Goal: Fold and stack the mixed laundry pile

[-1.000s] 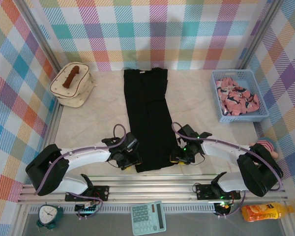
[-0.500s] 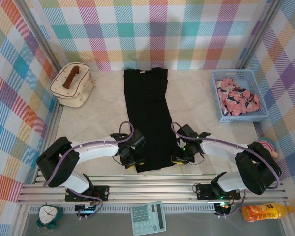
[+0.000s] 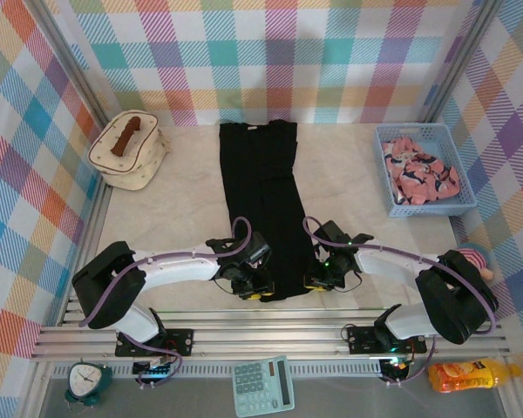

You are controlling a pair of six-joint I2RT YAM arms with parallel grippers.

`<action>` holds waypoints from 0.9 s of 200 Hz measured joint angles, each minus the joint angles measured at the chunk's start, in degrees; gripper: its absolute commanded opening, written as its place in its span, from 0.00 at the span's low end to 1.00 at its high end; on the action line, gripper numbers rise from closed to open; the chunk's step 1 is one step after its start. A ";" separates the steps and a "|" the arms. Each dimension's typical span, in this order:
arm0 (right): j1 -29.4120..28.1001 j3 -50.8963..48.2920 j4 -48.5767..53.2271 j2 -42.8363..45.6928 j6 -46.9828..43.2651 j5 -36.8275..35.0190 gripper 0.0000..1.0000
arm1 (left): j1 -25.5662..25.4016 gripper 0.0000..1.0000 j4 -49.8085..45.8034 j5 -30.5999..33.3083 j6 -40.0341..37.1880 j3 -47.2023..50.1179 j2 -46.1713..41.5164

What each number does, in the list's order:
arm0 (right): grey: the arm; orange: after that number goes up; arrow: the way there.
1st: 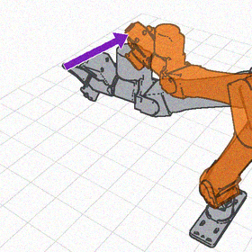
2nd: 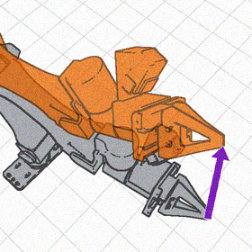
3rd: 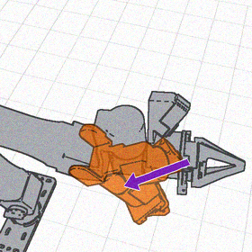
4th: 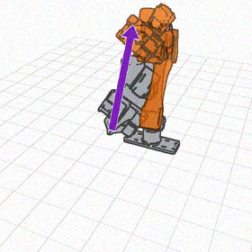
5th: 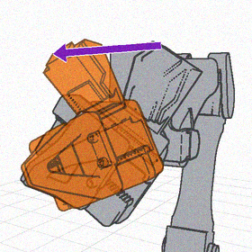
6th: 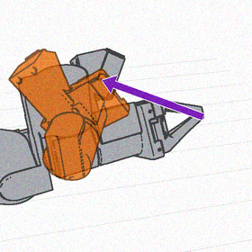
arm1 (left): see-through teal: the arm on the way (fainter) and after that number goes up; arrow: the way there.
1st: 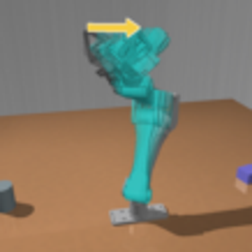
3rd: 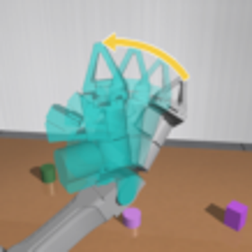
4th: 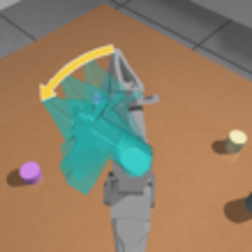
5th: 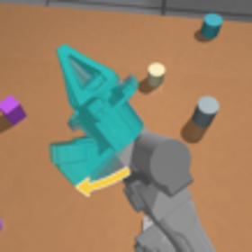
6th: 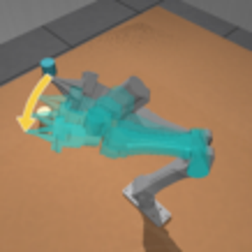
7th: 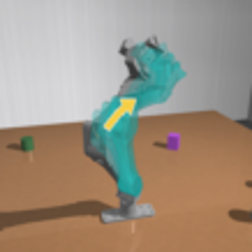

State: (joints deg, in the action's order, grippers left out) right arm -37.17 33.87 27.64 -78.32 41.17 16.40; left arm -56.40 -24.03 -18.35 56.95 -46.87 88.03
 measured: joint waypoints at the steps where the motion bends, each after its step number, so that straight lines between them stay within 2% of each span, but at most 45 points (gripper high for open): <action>1: 0.00 0.00 0.00 0.00 0.00 -0.02 0.17 | 0.02 0.15 -0.02 -0.02 0.04 0.00 0.00; 19: 0.00 0.17 0.07 0.00 -0.02 -0.26 0.11 | 0.00 0.00 -0.66 0.44 -0.81 0.00 0.00; 51: -0.02 1.31 0.76 0.02 0.07 -0.46 0.00 | 0.02 0.00 -1.99 1.49 -1.29 -0.09 0.02; 80: 0.00 5.46 2.56 0.57 -1.07 -1.66 0.00 | 2.21 0.00 -5.73 3.50 -3.56 -0.87 -0.28; 127: 2.34 13.20 0.46 0.24 -1.79 -2.89 0.00 | 12.94 0.00 -7.82 9.79 -7.23 -5.51 -6.36; 180: 7.93 29.75 -3.02 -9.70 -4.37 -2.71 0.00 | 22.51 0.00 -2.54 15.78 -10.16 -11.58 -6.38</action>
State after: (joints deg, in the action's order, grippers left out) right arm -29.23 63.61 24.62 -88.03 36.80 13.69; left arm -33.89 -26.57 -2.57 46.78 -58.46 81.65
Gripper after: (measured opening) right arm 0.067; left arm 0.055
